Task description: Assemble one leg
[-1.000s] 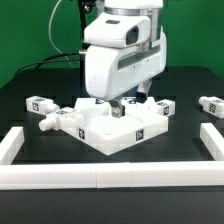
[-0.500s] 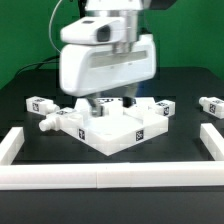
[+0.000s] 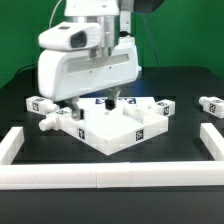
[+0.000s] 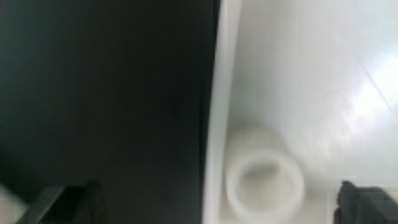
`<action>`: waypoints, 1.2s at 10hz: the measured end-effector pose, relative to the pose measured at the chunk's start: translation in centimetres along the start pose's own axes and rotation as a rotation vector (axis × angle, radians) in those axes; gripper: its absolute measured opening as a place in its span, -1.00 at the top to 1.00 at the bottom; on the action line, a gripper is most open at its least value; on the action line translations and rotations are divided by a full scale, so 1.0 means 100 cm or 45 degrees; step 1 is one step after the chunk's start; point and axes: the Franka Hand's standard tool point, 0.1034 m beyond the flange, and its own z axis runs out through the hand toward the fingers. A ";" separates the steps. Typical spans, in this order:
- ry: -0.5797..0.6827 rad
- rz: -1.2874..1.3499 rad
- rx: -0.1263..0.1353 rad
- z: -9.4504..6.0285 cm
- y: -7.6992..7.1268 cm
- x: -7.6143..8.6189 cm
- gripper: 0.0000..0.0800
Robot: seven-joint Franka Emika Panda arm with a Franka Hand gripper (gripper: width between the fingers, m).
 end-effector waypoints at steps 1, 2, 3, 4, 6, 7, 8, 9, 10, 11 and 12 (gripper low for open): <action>-0.017 0.034 0.024 0.015 0.005 -0.012 -0.62; -0.028 0.039 0.038 0.027 0.008 -0.020 -0.62; -0.047 0.060 0.066 0.038 0.009 -0.024 -0.62; -0.079 0.107 0.132 0.043 0.005 -0.023 -0.62; -0.078 0.105 0.135 0.044 0.006 -0.021 -0.32; -0.079 0.105 0.135 0.044 0.006 -0.021 -0.32; -0.080 0.105 0.136 0.044 0.006 -0.022 0.03; -0.080 0.105 0.136 0.045 0.006 -0.022 0.37; -0.080 0.105 0.137 0.045 0.005 -0.022 0.37; -0.080 0.136 0.135 0.045 0.006 -0.021 0.81; -0.076 0.178 0.130 0.044 0.009 -0.018 0.86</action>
Offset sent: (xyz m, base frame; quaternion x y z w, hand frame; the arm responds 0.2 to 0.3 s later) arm 0.0054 0.0205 -0.0487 0.1380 -0.0155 0.1174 0.9833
